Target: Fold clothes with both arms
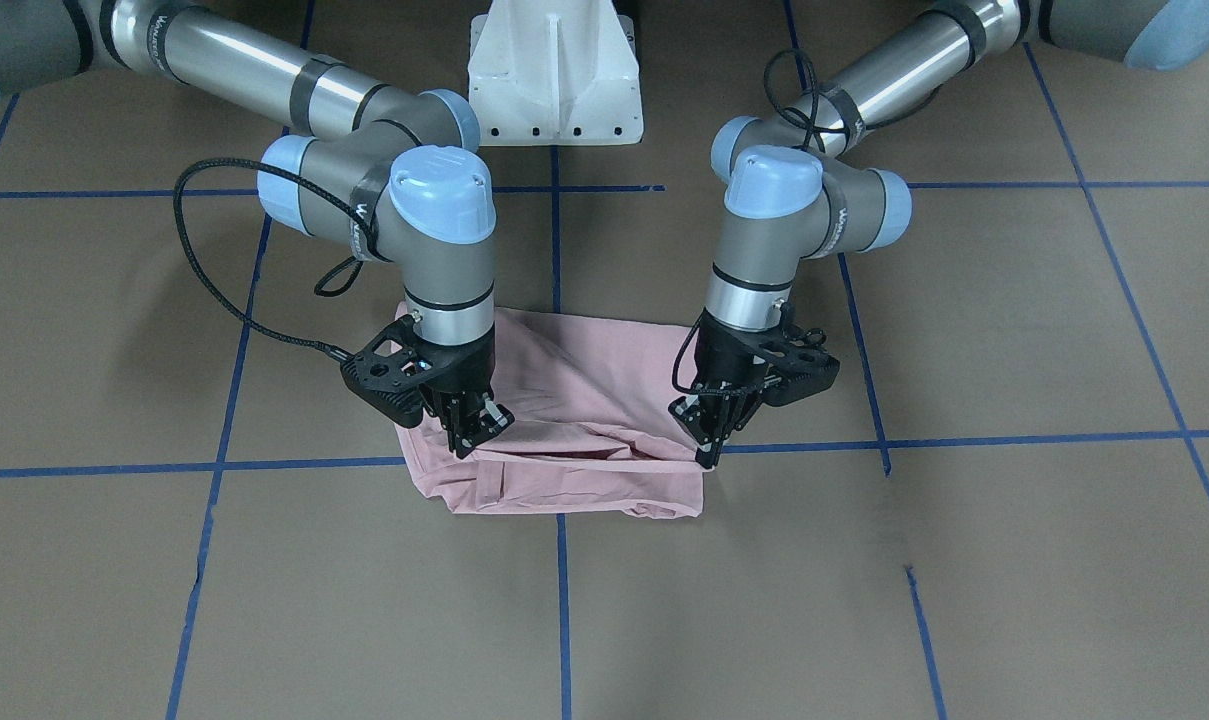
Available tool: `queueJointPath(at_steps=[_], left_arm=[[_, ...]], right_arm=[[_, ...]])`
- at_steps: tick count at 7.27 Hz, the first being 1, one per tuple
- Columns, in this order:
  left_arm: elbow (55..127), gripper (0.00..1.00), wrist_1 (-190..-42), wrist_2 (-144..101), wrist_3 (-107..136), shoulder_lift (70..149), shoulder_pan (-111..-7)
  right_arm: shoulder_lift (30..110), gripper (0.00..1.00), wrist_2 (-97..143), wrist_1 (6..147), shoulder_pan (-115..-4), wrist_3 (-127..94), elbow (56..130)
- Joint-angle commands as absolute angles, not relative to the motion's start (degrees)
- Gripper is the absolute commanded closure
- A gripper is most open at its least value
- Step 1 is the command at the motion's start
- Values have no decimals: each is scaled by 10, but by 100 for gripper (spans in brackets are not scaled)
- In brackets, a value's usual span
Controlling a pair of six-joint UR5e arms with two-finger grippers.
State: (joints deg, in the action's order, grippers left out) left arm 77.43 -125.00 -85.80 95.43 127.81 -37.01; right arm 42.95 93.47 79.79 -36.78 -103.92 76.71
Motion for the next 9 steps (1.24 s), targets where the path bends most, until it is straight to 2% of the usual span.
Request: queueJointPath(at_steps=[1,2,4,5,7,8,9], left_arm=[[714,45,-1288,-837,923,1295,-399],[715,30,-1288,-837,926,1295,-402],[719,29,-1297,-841,921,1289,-419],[732,29,-1316,-845,919,1267,-429],[757,29,-1328,-916,773,1223,-480],[791,29,-1333,-963,679,1179,-523],[790,29,-1331,-1034,559,1159,-580]], right_arm=[[409,0,943,749,-401,-980,694],[410,0,960,748,-415,-952,695],[417,0,1003,750,-445,-935,711],[449,0,1016,746,-455,-901,735],[511,0,1070,744,-502,-753,762],[545,0,1135,744,-544,-678,780],[577,0,1194,745,-599,-581,783]])
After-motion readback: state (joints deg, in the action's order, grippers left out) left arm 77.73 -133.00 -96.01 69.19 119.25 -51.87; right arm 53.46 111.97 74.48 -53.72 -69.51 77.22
